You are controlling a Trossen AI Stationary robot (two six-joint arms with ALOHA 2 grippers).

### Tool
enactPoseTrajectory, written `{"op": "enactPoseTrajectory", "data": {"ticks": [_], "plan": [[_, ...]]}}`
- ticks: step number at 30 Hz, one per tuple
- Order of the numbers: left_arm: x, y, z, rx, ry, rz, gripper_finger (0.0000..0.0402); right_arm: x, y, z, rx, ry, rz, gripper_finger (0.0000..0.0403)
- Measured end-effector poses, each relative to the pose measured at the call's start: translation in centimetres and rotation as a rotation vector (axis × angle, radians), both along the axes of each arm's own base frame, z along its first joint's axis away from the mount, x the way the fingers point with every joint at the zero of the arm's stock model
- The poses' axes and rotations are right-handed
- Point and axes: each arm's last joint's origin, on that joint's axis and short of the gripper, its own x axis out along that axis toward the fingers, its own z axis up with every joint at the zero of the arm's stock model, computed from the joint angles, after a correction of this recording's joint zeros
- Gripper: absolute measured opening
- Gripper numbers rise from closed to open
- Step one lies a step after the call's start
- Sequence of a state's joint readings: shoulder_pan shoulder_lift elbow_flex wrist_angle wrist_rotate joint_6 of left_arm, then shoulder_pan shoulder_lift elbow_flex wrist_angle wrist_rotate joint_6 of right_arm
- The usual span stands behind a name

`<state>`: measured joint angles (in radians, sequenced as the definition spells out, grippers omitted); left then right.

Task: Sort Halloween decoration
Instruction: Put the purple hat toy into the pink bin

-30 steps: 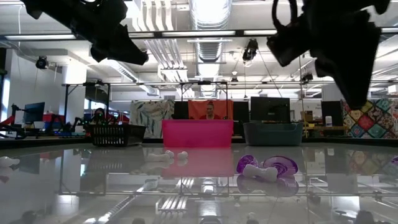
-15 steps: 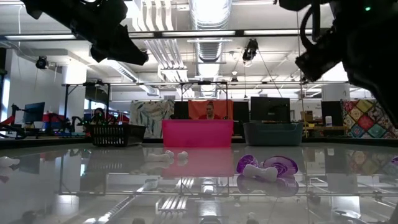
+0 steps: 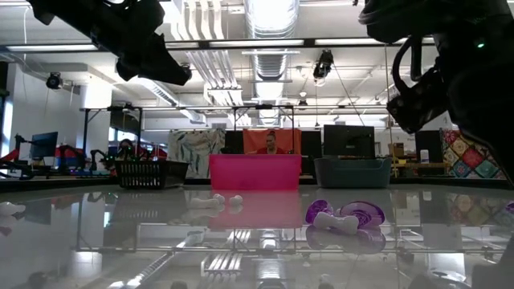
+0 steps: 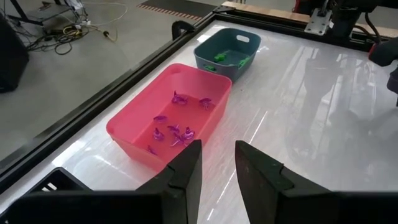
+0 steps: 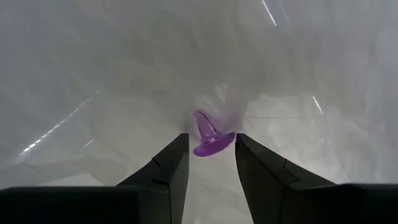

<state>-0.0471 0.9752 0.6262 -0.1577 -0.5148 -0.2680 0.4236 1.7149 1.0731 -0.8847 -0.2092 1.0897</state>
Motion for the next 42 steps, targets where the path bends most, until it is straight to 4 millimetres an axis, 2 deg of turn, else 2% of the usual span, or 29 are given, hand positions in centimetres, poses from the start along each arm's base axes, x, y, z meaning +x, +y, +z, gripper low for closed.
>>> {"op": "enactPoseTrajectory", "data": {"ticks": [6,13,19,23,29,36,42], "plan": [[0.0,0.0,0.0,-0.003,-0.001,0.002,0.0079,-0.2,-0.1,-0.3,-0.006,0.003,0.000,0.0096],[0.0,0.0,0.0,-0.003,-0.002,0.002,0.0079,-0.4,-0.2,-0.5,-0.016,0.003,0.001,0.0019],[0.0,0.0,0.0,-0.003,-0.002,0.002,0.0079,-0.4,-0.3,-0.4,-0.018,-0.005,0.014,0.0011],[0.0,0.0,0.1,-0.012,-0.015,0.006,0.0079,-0.6,-0.7,0.6,-0.027,-0.047,0.020,0.0011],[0.3,-0.3,0.5,-0.019,-0.073,-0.007,0.0079,0.6,-2.1,3.5,-0.113,-0.271,0.051,0.0011],[0.4,-0.9,0.9,-0.015,-0.111,-0.037,0.0079,3.1,-5.4,6.3,-0.298,-0.609,0.138,0.0011],[0.4,-1.3,0.9,-0.015,-0.109,-0.058,0.0079,5.9,-8.4,7.5,-0.423,-0.841,0.275,0.0011]]}}
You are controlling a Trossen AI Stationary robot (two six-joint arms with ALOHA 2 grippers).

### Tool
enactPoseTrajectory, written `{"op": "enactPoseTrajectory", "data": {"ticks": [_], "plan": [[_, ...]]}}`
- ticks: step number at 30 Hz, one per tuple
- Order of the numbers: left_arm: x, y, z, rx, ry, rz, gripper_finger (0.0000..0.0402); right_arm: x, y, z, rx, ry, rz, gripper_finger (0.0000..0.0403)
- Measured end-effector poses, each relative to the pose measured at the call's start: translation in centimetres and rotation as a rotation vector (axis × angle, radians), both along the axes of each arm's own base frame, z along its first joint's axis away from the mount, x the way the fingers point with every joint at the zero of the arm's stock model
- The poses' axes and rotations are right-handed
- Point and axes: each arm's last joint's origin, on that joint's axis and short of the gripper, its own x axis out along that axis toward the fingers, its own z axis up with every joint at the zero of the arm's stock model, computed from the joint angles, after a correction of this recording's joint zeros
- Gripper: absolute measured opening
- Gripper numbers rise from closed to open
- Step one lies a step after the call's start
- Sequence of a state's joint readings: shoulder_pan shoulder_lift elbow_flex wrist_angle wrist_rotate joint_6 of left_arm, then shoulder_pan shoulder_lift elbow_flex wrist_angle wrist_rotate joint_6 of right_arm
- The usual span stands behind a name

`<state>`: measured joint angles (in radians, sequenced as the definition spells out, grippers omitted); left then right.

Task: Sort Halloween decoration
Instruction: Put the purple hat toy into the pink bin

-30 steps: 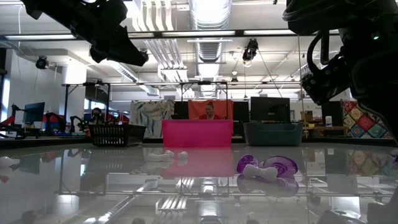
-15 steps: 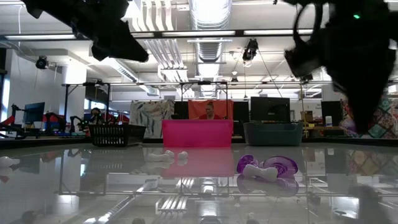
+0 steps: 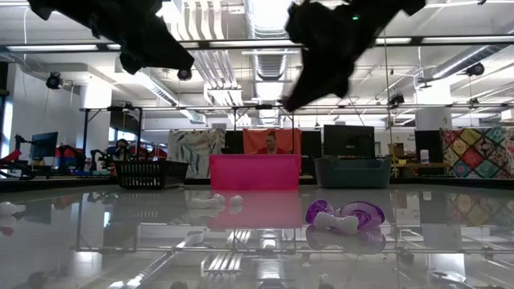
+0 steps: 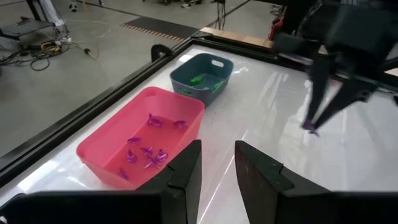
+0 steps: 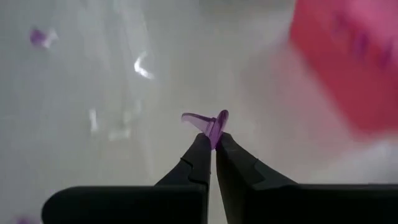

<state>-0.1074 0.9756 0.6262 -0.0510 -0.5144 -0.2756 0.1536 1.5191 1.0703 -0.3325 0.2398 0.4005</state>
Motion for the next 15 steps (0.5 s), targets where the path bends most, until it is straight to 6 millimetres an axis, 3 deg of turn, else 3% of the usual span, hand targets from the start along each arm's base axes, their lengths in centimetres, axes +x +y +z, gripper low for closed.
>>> {"op": "enactPoseTrajectory", "data": {"ticks": [7,15], "plan": [[0.0,-0.6,0.1,-0.008,-0.011,-0.027,0.0079,2.5,-2.4,-0.1,-0.290,-0.201,0.310,0.0011],[-0.3,-1.9,0.4,-0.029,-0.039,-0.079,0.0079,3.6,-7.4,-1.3,-0.288,-0.539,0.462,0.0011]]}}
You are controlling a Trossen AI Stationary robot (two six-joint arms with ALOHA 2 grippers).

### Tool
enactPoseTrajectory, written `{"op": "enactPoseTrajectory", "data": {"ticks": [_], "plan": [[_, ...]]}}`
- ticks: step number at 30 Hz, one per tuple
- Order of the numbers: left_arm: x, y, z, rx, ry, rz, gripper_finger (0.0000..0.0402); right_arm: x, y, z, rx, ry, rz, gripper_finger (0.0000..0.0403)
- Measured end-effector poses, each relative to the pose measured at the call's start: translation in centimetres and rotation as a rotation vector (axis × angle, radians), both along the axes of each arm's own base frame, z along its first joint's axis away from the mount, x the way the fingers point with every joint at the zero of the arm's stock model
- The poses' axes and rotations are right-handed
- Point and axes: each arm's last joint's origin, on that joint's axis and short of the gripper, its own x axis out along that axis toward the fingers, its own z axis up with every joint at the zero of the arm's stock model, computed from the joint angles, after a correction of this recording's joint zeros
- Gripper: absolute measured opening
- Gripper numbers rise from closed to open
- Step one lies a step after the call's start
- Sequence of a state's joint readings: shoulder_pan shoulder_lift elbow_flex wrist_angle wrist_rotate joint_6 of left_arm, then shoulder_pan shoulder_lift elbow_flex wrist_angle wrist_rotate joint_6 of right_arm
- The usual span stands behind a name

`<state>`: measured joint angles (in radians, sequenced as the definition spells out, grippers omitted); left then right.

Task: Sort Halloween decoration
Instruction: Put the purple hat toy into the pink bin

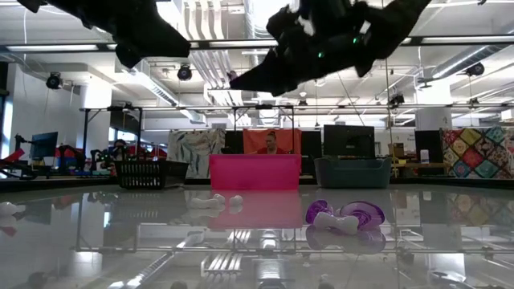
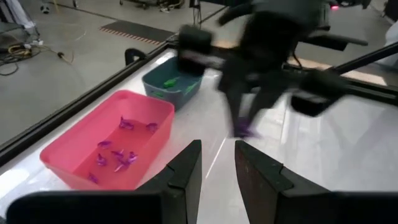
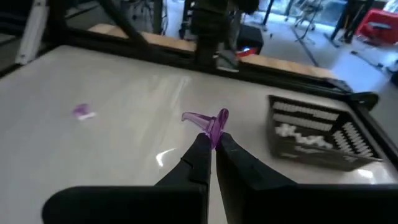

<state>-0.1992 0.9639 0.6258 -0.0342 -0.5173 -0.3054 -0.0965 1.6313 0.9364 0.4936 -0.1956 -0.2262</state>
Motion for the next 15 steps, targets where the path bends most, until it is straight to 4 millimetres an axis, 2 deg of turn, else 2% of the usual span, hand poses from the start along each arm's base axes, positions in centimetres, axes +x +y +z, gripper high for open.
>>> {"op": "enactPoseTrajectory", "data": {"ticks": [8,15], "plan": [[-0.4,-1.0,0.4,0.019,-0.035,0.011,0.0079,0.8,-6.2,-0.9,-0.008,-0.053,-0.143,0.0011],[-0.4,-1.0,0.4,0.029,-0.032,0.030,0.0079,1.5,-11.2,-2.1,0.153,0.036,-0.485,0.0011]]}}
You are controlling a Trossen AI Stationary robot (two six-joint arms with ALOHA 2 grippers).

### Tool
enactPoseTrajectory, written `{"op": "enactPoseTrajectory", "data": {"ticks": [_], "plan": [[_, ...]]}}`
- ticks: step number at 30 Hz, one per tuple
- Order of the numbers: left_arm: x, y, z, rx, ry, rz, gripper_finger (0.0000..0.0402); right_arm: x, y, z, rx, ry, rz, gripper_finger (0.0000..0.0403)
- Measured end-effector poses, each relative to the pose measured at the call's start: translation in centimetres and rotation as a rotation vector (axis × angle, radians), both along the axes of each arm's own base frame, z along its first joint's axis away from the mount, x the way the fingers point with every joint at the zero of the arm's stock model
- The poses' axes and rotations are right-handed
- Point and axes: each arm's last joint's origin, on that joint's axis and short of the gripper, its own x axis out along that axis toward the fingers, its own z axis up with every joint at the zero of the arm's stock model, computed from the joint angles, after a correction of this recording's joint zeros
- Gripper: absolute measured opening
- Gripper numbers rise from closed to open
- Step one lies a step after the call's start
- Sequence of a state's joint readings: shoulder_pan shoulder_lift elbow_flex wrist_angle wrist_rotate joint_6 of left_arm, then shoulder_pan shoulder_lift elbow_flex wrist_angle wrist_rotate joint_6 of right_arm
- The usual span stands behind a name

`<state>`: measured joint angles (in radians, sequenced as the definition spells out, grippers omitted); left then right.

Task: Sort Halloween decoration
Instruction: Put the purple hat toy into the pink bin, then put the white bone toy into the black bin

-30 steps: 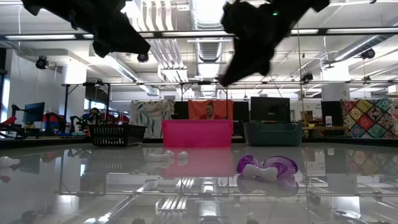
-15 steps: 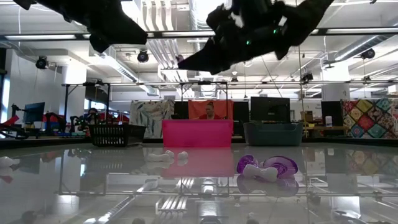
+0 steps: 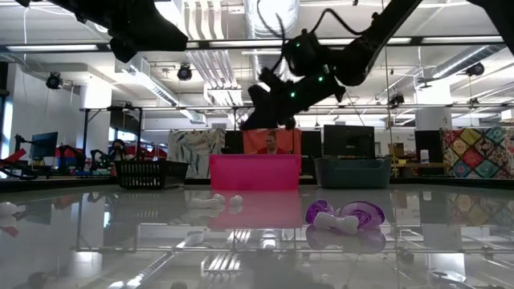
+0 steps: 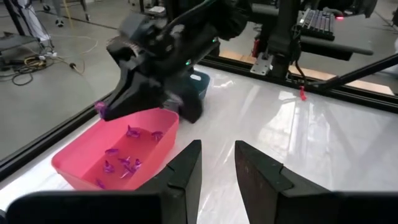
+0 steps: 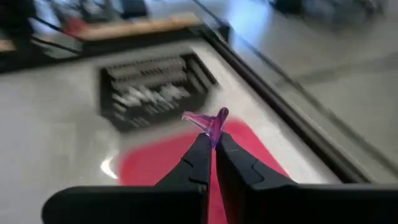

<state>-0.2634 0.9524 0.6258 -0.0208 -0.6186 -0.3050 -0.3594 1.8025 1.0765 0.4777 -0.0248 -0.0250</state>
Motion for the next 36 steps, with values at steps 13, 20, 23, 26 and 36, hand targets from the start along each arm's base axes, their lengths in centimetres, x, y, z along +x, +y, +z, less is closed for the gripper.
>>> {"op": "enactPoseTrajectory", "data": {"ticks": [13,20,23,26,36], "plan": [[0.0,0.0,-0.1,0.005,0.007,0.001,0.0079,1.4,-2.1,-1.1,0.033,0.358,-0.299,0.0011],[0.0,0.0,-0.1,0.004,0.011,0.001,0.0079,1.7,-2.0,-0.7,0.055,0.351,-0.256,0.0020],[0.0,0.0,-0.2,0.005,0.014,0.000,0.0079,1.7,-2.0,-0.7,0.066,0.352,-0.238,0.0034],[0.0,0.0,-0.2,0.005,0.015,0.000,0.0079,1.7,-2.0,-0.7,0.066,0.351,-0.236,0.0039],[0.0,0.0,-0.3,0.006,0.024,0.001,0.0079,1.8,-1.9,-0.6,0.091,0.339,-0.201,0.0041]]}}
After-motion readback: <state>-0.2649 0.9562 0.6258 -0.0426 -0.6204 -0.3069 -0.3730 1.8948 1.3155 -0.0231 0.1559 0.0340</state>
